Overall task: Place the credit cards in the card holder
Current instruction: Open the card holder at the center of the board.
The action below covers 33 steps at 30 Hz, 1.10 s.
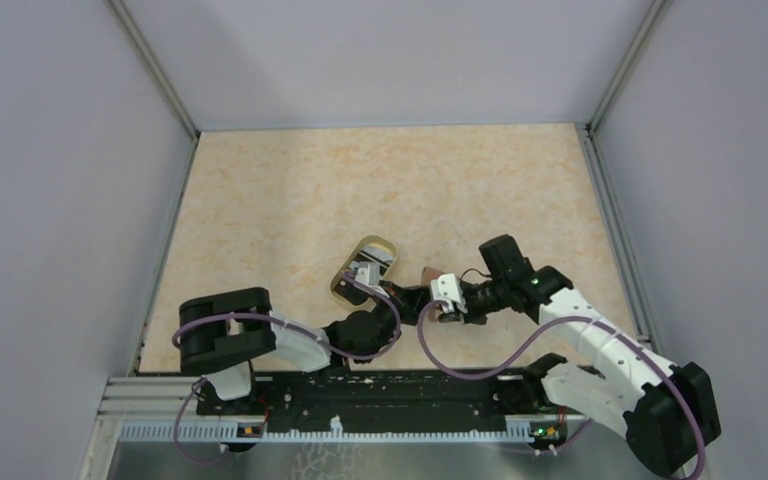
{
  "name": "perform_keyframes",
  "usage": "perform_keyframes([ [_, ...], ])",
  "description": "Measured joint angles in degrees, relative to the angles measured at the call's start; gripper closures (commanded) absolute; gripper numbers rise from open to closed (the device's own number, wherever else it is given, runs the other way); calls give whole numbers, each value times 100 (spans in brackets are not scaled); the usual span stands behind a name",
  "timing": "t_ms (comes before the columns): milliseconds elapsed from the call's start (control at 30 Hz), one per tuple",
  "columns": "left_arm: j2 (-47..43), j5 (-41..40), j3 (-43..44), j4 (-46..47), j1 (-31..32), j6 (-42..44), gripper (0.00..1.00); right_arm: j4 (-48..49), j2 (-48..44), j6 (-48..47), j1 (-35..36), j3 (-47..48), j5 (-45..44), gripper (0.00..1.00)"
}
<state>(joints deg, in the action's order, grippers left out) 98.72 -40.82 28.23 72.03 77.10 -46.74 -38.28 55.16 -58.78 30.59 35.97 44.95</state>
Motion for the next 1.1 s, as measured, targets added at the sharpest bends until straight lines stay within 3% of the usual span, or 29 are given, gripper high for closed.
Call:
perform_keyframes([
  [67,-94,-59,-2,-11,-48,-46,100,-168,-2,-55,0,35,166,100],
  [100,-129,-70,-7,-31,-76,-79,100,-260,4,-101,-4,59,232,94],
  [167,-168,-63,-35,-50,-111,-111,100,-417,48,-173,-20,98,328,64],
  [233,-199,11,-129,-39,-181,-98,100,-575,190,-221,-37,162,382,51],
  [467,-352,717,-713,168,-444,289,100,-769,136,-153,-286,284,573,40],
  [567,-518,1480,-990,409,-588,643,100,-579,-348,129,-647,293,667,27],
  [667,-605,2341,-1143,708,-723,1060,94,-138,-719,568,-837,286,619,22],
  [833,-638,3807,-1180,944,-918,1690,89,188,-367,822,-866,260,682,26],
  [933,-625,4426,-1086,944,-986,1945,88,17,258,710,-774,260,754,38],
  [967,-612,4566,-1032,933,-1005,2006,88,-74,463,673,-691,260,765,45],
  [1100,-505,4848,-901,955,-1058,2122,76,-328,763,522,-363,260,839,91],
])
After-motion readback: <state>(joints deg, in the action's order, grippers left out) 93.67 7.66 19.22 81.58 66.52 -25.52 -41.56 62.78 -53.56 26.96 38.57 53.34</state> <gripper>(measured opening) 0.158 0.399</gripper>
